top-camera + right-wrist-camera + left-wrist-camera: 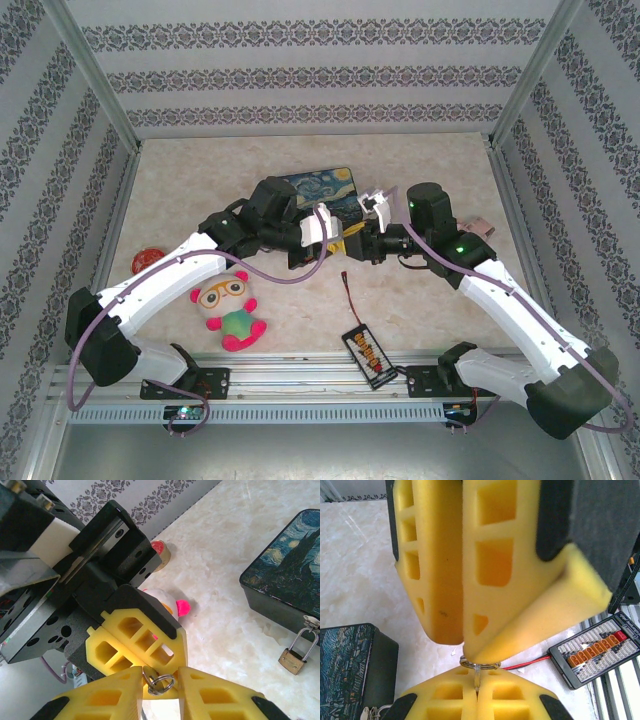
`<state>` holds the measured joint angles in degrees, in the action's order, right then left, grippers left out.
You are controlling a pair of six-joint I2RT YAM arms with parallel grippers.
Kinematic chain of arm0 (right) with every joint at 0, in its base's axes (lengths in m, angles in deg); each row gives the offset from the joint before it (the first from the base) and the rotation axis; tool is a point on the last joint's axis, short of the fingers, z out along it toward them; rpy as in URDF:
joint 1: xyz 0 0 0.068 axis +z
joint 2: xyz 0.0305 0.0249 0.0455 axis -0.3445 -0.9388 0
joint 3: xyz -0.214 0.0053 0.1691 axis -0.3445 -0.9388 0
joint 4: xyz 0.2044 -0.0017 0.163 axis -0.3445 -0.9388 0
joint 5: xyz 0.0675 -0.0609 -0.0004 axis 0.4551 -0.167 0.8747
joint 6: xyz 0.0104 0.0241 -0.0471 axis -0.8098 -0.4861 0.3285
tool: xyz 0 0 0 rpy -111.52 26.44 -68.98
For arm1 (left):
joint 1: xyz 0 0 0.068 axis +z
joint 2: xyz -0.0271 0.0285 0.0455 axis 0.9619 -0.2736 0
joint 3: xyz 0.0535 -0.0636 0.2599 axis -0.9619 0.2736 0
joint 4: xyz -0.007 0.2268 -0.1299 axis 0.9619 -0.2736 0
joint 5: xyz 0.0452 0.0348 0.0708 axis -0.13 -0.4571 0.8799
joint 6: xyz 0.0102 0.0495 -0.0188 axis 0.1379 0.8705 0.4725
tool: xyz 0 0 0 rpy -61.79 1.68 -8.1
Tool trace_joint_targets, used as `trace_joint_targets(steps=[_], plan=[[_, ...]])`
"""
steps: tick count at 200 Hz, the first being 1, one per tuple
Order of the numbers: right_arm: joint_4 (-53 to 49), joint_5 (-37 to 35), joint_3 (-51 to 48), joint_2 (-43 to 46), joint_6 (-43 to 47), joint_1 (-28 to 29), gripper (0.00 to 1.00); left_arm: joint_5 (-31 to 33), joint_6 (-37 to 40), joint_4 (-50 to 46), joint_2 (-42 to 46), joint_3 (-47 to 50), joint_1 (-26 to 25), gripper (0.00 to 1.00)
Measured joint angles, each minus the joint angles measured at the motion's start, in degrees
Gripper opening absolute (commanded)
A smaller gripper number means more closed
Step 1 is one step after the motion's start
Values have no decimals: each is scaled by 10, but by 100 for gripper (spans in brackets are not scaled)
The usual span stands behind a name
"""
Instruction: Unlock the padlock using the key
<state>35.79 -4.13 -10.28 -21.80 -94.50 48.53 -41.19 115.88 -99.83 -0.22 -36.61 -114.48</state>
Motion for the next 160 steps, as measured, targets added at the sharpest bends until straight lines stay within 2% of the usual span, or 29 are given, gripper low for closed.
trace_joint_targets(steps=[43,103,160], plan=[[-5,4,0,0,2,0,27,-4,-2,1,0,0,1,0],[-13,10,0,-13,4,0,25,-4,-4,1,0,0,4,0],[-13,8,0,-14,7,0,33,-9,-4,1,0,0,4,0]])
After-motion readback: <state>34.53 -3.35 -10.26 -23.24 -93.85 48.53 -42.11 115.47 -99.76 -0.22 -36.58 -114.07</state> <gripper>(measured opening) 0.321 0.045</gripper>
